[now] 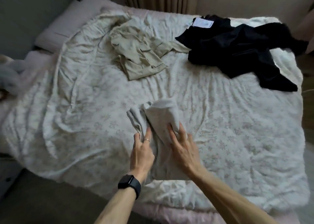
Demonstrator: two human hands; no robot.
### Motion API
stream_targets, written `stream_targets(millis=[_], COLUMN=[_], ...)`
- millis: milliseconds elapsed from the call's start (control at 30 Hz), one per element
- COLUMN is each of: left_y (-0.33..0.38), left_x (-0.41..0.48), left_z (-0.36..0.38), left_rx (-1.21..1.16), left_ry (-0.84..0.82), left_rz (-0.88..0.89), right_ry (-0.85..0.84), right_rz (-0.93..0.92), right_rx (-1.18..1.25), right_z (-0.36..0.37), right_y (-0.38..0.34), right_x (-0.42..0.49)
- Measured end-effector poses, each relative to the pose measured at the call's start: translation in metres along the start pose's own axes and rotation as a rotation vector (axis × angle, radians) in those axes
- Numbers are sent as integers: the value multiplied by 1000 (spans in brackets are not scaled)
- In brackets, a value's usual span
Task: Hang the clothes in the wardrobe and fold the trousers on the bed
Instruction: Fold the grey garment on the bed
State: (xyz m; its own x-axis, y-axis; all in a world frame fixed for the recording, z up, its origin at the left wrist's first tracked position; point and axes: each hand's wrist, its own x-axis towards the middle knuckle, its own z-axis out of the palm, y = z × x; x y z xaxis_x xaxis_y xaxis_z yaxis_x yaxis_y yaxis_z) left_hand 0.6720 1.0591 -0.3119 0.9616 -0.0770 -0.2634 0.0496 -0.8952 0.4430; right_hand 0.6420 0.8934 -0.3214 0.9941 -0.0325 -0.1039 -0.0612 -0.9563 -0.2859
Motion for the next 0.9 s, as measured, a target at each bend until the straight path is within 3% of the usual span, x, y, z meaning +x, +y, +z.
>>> stream_targets(millis=[167, 367, 467, 600, 900], left_y=[52, 125, 143, 166, 166], left_x=[-40, -114, -147, -230, -439], left_z=[-95, -237, -283, -341, -427], left_rx=[7, 190, 328, 520, 634], left_ry=[251, 698, 831, 1006, 1312], left_rz=[4, -66, -115, -260, -612], right_ry=[132, 349, 455, 472, 419], right_rz=[-183, -554, -656, -835, -1226], right_rx=[196, 345, 428, 572, 882], right_z=[-100, -251, -296, -350, -427], right_y=[-20, -92, -121, -169, -288], right_x=[11, 13, 4, -35, -173])
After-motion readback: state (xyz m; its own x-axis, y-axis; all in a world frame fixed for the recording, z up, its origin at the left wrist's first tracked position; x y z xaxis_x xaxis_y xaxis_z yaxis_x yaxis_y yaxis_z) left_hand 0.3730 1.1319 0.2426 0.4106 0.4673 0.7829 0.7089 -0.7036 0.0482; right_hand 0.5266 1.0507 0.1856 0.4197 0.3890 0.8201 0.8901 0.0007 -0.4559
